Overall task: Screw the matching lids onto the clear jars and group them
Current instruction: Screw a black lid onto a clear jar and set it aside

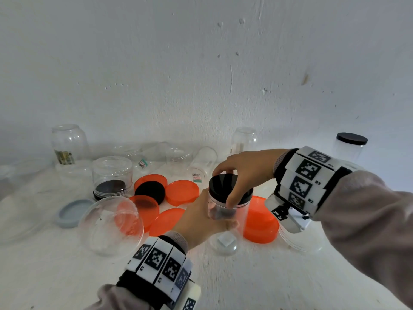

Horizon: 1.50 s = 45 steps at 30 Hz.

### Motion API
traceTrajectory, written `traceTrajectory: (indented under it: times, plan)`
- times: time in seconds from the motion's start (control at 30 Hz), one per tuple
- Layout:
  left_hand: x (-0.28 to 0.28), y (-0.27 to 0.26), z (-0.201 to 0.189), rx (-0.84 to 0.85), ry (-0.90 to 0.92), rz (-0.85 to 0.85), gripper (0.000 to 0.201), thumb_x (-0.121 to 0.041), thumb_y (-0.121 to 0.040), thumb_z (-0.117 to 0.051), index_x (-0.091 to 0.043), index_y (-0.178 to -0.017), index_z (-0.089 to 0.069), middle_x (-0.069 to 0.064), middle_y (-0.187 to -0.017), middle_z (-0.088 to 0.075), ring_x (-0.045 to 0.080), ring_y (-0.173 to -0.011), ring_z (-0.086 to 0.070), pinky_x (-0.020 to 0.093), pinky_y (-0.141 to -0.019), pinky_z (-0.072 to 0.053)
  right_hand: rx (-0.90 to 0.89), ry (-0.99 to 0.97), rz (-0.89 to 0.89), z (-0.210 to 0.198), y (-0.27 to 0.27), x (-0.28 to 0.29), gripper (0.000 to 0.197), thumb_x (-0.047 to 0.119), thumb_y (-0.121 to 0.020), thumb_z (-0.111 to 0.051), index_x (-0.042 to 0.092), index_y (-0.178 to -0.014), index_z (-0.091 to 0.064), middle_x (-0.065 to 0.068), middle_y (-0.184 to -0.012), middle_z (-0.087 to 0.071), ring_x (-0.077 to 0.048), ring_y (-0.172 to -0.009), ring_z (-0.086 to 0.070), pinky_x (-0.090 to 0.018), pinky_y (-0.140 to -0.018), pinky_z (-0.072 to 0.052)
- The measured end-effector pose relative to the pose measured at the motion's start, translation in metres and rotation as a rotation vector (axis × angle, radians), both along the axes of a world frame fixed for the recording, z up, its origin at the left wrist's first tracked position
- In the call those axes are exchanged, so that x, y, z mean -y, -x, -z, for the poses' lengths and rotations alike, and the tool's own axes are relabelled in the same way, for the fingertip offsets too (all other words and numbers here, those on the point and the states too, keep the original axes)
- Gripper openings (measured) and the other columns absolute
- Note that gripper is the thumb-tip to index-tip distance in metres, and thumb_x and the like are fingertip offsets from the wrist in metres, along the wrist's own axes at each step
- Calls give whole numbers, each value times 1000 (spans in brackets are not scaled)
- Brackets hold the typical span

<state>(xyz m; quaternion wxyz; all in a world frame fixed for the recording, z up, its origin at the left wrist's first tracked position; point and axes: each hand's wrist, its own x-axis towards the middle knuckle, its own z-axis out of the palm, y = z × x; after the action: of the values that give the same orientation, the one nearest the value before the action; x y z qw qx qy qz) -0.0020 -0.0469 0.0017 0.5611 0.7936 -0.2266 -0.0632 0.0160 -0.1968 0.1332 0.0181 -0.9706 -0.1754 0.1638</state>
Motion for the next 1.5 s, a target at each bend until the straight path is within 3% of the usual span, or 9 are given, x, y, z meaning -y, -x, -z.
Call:
traceTrajectory:
  times: [0.23,0.47,0.67,0.87,1.0,1.13,1.3,1.43,1.5]
  plan:
    - [-1,-3,1,-37,-12,22,83,-29,-72,-82,-35,-138,-31,-14,-139,-47,5,-128,-42,21,-99,-33,-73,-14,-83,-2,-5,5,79,31,-70,-79,50,-135,-38,21,-122,-36,-6,-116,-36,-27,-93,-40]
    - [-1,-4,1,-36,-18,33,77,-28,-74,-81,-43,-127,-27,-23,-130,-44,-2,-120,-41,16,-94,-33,-120,-25,-150,-5,-1,5,83,13,-71,-75,51,-134,-38,22,-126,-33,-5,-118,-34,-28,-95,-42]
    - [1,-2,0,-12,-16,24,76,-26,-75,-80,-40,-129,-30,-19,-131,-48,-9,-111,-46,7,-85,-33,-30,26,-117,-4,-1,2,79,49,-66,-80,51,-134,-39,22,-120,-39,-9,-119,-44,-32,-99,-43]
    - [0,0,-2,-27,-16,34,85,-25,-74,-81,-25,-142,-30,-9,-139,-48,8,-128,-45,33,-108,-37,41,29,49,8,2,-3,74,82,-55,-64,38,-111,-48,6,-108,-55,-16,-69,-69,-26,-59,-53]
    - [1,0,-1,-28,-1,22,82,-24,-74,-81,-29,-140,-32,-11,-137,-50,6,-127,-46,30,-107,-36,-30,19,-1,5,2,1,82,67,-63,-72,48,-134,-34,14,-123,-41,-12,-110,-49,-32,-89,-46]
    - [1,1,-1,-36,17,29,83,-21,-74,-81,-28,-140,-33,-12,-137,-50,5,-128,-45,30,-109,-35,-32,21,-55,-1,2,0,73,56,-68,-75,50,-131,-39,17,-118,-38,-9,-114,-44,-29,-90,-43]
    - [-1,0,0,-49,-5,28,73,-23,-74,-81,-32,-132,-37,-23,-119,-53,-16,-101,-51,4,-78,-40,84,78,71,10,3,-8,77,83,-64,-56,29,-117,-47,5,-108,-52,-8,-66,-57,-24,-56,-44]
    - [0,0,0,-61,30,45,79,-19,-74,-81,-29,-138,-34,-14,-131,-55,-4,-118,-52,18,-98,-43,-19,43,8,4,1,-3,83,68,-66,-69,45,-137,-32,13,-124,-39,-12,-110,-47,-34,-91,-45]
    - [0,0,0,-41,26,39,81,-21,-74,-81,-28,-139,-34,-13,-134,-53,4,-125,-48,27,-106,-37,-52,7,-49,0,2,-1,78,52,-70,-75,49,-136,-34,17,-123,-35,-10,-116,-39,-31,-93,-41]
